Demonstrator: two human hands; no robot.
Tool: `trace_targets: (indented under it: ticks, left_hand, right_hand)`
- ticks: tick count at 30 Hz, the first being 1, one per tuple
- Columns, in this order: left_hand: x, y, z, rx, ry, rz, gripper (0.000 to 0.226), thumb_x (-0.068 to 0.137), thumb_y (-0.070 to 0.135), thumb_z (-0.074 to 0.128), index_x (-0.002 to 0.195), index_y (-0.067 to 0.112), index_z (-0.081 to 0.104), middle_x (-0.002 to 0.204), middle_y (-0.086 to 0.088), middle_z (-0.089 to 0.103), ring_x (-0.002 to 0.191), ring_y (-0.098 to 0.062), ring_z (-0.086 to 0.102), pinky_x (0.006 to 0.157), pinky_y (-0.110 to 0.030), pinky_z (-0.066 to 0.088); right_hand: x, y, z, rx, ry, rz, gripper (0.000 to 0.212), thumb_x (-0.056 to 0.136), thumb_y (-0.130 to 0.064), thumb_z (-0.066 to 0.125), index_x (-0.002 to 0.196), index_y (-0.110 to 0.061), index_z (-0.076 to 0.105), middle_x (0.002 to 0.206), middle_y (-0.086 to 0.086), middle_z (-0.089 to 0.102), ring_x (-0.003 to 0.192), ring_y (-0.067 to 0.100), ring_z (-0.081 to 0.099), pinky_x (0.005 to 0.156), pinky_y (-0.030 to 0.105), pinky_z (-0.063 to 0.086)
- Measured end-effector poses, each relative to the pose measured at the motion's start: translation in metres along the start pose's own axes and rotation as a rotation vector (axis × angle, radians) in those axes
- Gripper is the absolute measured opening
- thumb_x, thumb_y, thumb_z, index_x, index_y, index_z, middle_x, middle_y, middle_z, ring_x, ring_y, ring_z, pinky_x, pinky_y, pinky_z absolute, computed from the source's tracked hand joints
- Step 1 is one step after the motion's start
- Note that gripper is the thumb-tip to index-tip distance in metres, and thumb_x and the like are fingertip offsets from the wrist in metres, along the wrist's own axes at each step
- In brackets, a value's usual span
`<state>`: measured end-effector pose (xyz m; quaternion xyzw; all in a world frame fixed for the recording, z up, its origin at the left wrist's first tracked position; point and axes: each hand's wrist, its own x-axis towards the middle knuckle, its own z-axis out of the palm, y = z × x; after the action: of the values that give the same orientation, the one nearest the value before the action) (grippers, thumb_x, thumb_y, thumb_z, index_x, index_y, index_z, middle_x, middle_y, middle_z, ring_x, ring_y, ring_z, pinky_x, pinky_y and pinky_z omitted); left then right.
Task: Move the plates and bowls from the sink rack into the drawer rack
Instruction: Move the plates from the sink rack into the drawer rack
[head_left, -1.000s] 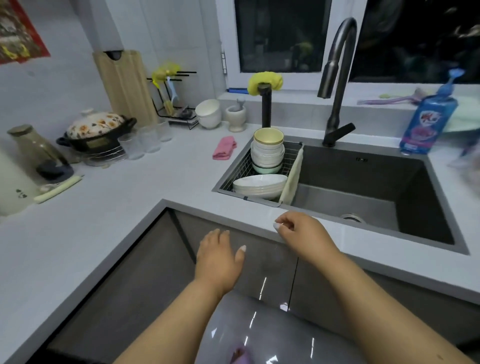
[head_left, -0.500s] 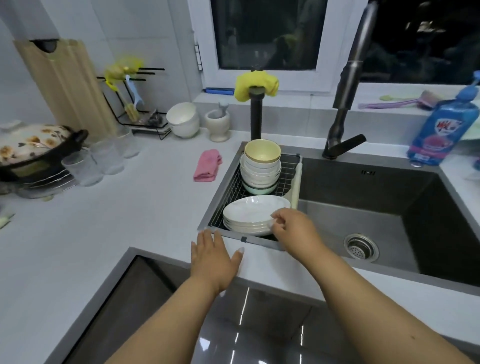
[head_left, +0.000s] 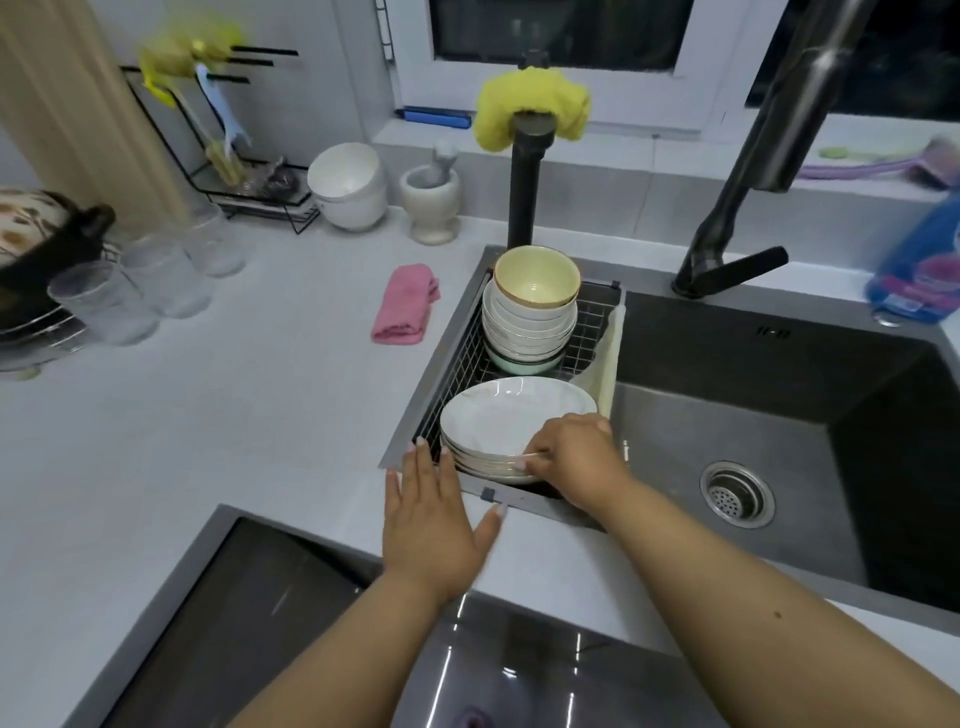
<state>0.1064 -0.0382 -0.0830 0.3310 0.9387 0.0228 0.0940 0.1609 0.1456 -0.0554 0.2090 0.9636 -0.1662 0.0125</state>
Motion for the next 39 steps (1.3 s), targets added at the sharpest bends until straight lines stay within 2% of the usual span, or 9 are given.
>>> trace_targets:
  ticks: [9, 13, 17, 20, 22, 26, 30, 33, 39]
  left_hand:
    - [-0.001, 0.002, -0.001, 0.005, 0.034, -0.002, 0.111, 0.068, 0.076, -0.020, 0.152, 0.006, 0.001, 0.160, -0.018, -0.005, 0.147, -0.029, -0.009, 0.118, -0.043, -0.008]
    - [-0.001, 0.002, -0.004, 0.001, 0.011, -0.022, 0.104, 0.073, 0.075, -0.011, 0.152, 0.007, -0.004, 0.160, -0.015, -0.009, 0.147, -0.026, -0.013, 0.117, -0.039, -0.012]
    - [-0.003, 0.001, -0.006, -0.132, 0.022, -0.056, 0.103, 0.075, 0.076, -0.005, 0.152, 0.008, -0.004, 0.160, -0.012, -0.009, 0.147, -0.023, -0.012, 0.118, -0.034, -0.011]
    - [-0.003, 0.004, -0.010, -0.209, 0.107, -0.069, 0.094, 0.084, 0.071, 0.015, 0.152, 0.009, -0.001, 0.161, -0.009, -0.005, 0.148, -0.020, -0.009, 0.119, -0.032, -0.007]
    - [-0.003, 0.010, -0.017, -0.276, 0.202, -0.065, 0.087, 0.091, 0.063, 0.036, 0.153, 0.011, 0.004, 0.161, -0.008, 0.001, 0.148, -0.019, -0.004, 0.120, -0.031, -0.004]
    - [-0.005, 0.029, -0.050, -0.669, 0.416, -0.164, 0.067, 0.095, 0.042, 0.051, 0.148, 0.011, 0.025, 0.147, -0.003, 0.033, 0.139, -0.020, 0.027, 0.111, -0.024, 0.020]
    - [-0.004, 0.047, -0.087, -1.528, 0.105, -0.629, 0.046, 0.098, 0.049, 0.039, 0.128, 0.014, 0.040, 0.118, -0.016, 0.057, 0.098, -0.033, 0.064, 0.091, -0.046, 0.053]
    - [-0.015, 0.052, -0.105, -1.977, -0.053, -0.720, 0.042, 0.099, 0.045, 0.039, 0.124, 0.012, 0.039, 0.117, -0.031, 0.055, 0.088, -0.039, 0.067, 0.074, -0.045, 0.057]
    - [-0.046, 0.050, -0.121, -2.115, 0.085, -0.768, 0.021, 0.091, 0.012, 0.039, 0.108, 0.002, 0.048, 0.106, -0.028, 0.059, 0.089, -0.040, 0.065, 0.063, -0.042, 0.058]
  right_hand:
    - [0.012, 0.003, -0.014, -0.149, -0.055, -0.270, 0.032, 0.096, -0.044, 0.046, 0.096, -0.024, 0.072, 0.097, -0.007, 0.067, 0.089, 0.010, 0.046, 0.080, 0.025, 0.016]
    - [0.016, 0.000, -0.026, -0.197, 0.024, -0.357, 0.033, 0.097, -0.038, 0.047, 0.090, -0.018, 0.073, 0.091, 0.000, 0.068, 0.094, 0.023, 0.056, 0.089, 0.034, 0.029]
    - [0.022, 0.002, -0.036, -0.061, 0.164, -0.444, 0.027, 0.088, -0.027, 0.063, 0.069, -0.008, 0.071, 0.069, 0.007, 0.065, 0.074, 0.032, 0.060, 0.079, 0.044, 0.041]
    - [0.022, -0.002, -0.050, -0.126, 0.128, -0.466, 0.035, 0.094, -0.037, 0.053, 0.082, -0.009, 0.071, 0.080, 0.006, 0.065, 0.083, 0.026, 0.055, 0.087, 0.041, 0.039]
    - [0.020, 0.000, -0.056, -0.036, 0.209, -0.509, 0.032, 0.089, -0.034, 0.061, 0.070, -0.009, 0.068, 0.068, 0.003, 0.061, 0.071, 0.023, 0.051, 0.082, 0.042, 0.042]
    - [0.006, 0.000, -0.073, 0.022, 0.261, -0.583, 0.023, 0.083, -0.029, 0.068, 0.069, -0.011, 0.069, 0.066, 0.003, 0.063, 0.068, 0.026, 0.056, 0.078, 0.041, 0.044]
    - [-0.010, -0.008, -0.095, 0.011, 0.318, -0.694, 0.033, 0.083, -0.036, 0.058, 0.064, -0.009, 0.066, 0.061, 0.002, 0.060, 0.063, 0.025, 0.055, 0.073, 0.039, 0.044]
    - [-0.023, -0.014, -0.103, 0.031, 0.353, -0.783, 0.038, 0.084, -0.039, 0.052, 0.062, -0.010, 0.065, 0.059, 0.001, 0.058, 0.061, 0.023, 0.054, 0.070, 0.034, 0.041]
    - [-0.045, -0.019, -0.102, 0.131, 0.356, -0.897, 0.038, 0.085, -0.039, 0.049, 0.069, -0.011, 0.069, 0.063, 0.000, 0.060, 0.062, 0.022, 0.057, 0.071, 0.029, 0.036]
